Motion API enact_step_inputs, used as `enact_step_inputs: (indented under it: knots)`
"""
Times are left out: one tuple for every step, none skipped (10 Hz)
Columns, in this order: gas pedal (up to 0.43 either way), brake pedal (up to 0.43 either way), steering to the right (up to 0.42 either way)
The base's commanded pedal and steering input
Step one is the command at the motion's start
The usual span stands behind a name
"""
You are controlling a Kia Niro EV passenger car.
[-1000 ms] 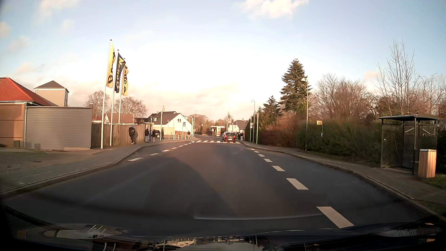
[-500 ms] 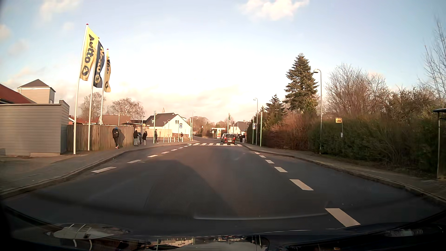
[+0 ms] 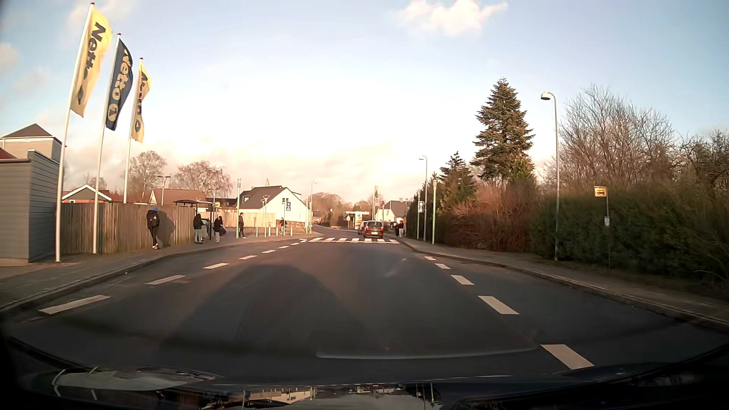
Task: Follow the waypoints while adhering to traffic rules and regulations
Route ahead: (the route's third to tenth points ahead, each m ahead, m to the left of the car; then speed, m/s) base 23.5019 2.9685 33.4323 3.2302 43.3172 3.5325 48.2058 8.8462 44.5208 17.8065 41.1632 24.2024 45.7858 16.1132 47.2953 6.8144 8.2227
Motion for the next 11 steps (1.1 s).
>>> enact_step_inputs:
  knots:
    - [0.059, 0.0, 0.0]
    - [0.059, 0.0, 0.0]
    - [0.059, 0.0, 0.0]
    - [0.039, 0.0, 0.001]
    - [0.028, 0.0, 0.002]
    - [0.028, 0.0, 0.003]
    - [0.028, 0.0, 0.003]
    - [0.028, 0.0, 0.003]
    - [0.039, 0.0, 0.003]
    - [0.067, 0.0, 0.003]
    - [0.067, 0.0, 0.003]
